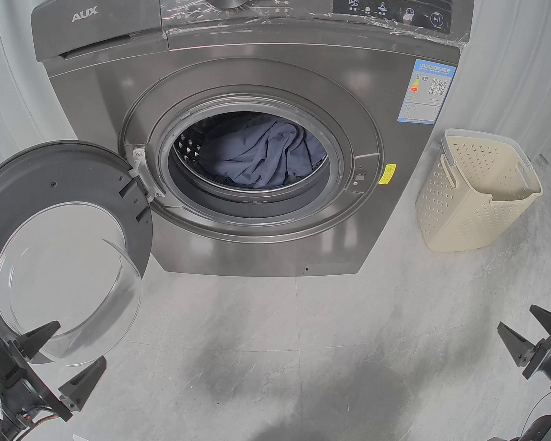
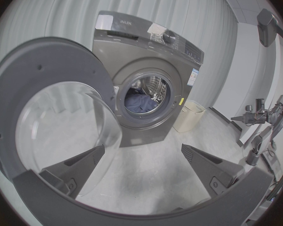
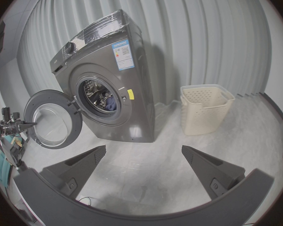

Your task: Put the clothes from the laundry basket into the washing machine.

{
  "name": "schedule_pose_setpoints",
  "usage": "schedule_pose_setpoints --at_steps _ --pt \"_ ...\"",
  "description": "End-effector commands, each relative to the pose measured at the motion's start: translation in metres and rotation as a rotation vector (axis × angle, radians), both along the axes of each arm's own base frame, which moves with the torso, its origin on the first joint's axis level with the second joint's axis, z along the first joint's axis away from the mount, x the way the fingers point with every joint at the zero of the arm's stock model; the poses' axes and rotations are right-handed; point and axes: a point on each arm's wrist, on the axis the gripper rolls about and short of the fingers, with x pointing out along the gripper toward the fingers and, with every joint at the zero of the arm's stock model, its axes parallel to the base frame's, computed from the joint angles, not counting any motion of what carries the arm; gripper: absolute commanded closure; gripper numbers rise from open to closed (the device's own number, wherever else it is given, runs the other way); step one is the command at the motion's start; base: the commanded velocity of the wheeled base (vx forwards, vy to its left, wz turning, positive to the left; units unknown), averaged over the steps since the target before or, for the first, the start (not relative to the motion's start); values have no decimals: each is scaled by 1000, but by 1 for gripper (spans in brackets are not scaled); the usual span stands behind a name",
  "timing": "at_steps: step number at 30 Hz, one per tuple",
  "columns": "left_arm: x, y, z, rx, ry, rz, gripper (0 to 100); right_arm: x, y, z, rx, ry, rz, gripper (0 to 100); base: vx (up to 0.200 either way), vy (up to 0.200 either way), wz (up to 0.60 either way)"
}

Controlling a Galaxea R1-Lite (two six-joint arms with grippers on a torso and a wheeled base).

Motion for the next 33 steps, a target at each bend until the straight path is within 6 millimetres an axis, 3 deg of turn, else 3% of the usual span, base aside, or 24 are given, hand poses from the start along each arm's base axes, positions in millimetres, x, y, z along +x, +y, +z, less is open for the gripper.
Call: schedule_pose_setpoints --at_steps 1,9,14,18,22,23,25,28,31,33 --pt "-18 13 -1 4 -107 88 0 -24 -11 2 28 -126 -65 0 -200 0 0" --pt "-22 16 -2 17 -132 121 0 -29 -12 13 37 -182 -43 0 -50 0 0" --pt "-39 21 -10 10 -155 182 0 -40 -16 6 35 -224 -116 0 -120 0 0" --pt "-54 23 -23 14 -134 187 0 -44 -18 13 4 -254 -169 0 0 0 0" --pt "-59 23 -30 7 -133 218 0 -47 -17 11 -3 -271 -159 0 -200 0 0" --pt "-64 24 -36 -3 -120 247 0 -54 -17 -3 -5 -277 -153 0 -200 0 0" --pt "-68 24 -41 -7 -121 261 0 -61 -17 -10 -2 -271 -142 0 -100 0 0" --pt "-75 23 -51 14 -132 298 0 -82 -16 -45 -20 -183 -78 0 0 0 0" --pt "-78 22 -52 41 -162 285 0 -91 -15 -47 -78 -133 -52 0 0 0 0" --pt "-77 22 -52 63 -161 301 0 -88 -18 -54 -112 -122 -161 0 0 0 0"
